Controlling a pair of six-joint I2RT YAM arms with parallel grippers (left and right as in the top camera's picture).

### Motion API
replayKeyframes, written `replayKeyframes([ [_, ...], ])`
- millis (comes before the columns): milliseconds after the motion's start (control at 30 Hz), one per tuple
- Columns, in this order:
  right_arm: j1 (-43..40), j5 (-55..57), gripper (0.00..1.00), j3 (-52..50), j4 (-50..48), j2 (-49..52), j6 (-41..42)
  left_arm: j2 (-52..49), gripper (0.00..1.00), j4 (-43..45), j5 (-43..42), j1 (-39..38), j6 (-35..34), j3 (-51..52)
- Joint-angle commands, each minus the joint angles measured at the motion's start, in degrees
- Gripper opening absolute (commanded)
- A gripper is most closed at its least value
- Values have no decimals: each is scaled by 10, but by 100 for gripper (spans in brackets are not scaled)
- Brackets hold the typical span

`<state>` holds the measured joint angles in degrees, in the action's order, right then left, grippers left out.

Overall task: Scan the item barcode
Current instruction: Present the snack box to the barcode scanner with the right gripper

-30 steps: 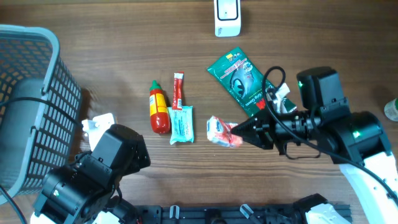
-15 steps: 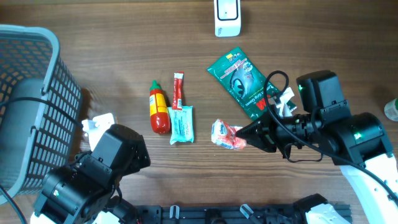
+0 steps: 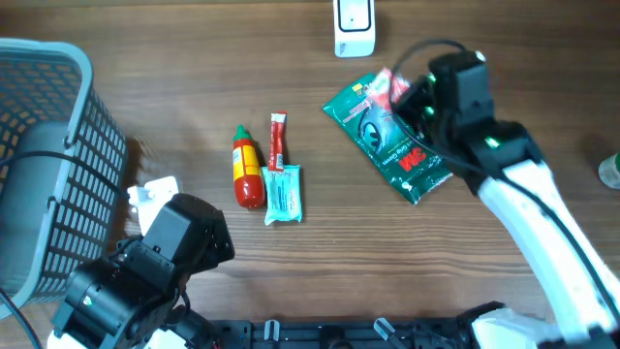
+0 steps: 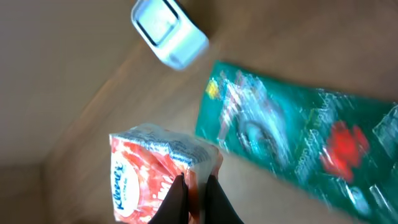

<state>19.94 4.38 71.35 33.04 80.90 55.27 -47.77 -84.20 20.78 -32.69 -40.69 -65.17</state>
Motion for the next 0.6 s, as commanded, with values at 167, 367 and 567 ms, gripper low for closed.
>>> replayKeyframes([
  [167,1,33,4,2,-442,265,-290,1,100,0,7,-2,-7,0],
  [367,-5,33,5,6,-796,428,-465,1,100,0,7,-2,-7,0],
  [567,-26,33,4,125,-833,555,-493,1,100,0,7,-2,-7,0],
])
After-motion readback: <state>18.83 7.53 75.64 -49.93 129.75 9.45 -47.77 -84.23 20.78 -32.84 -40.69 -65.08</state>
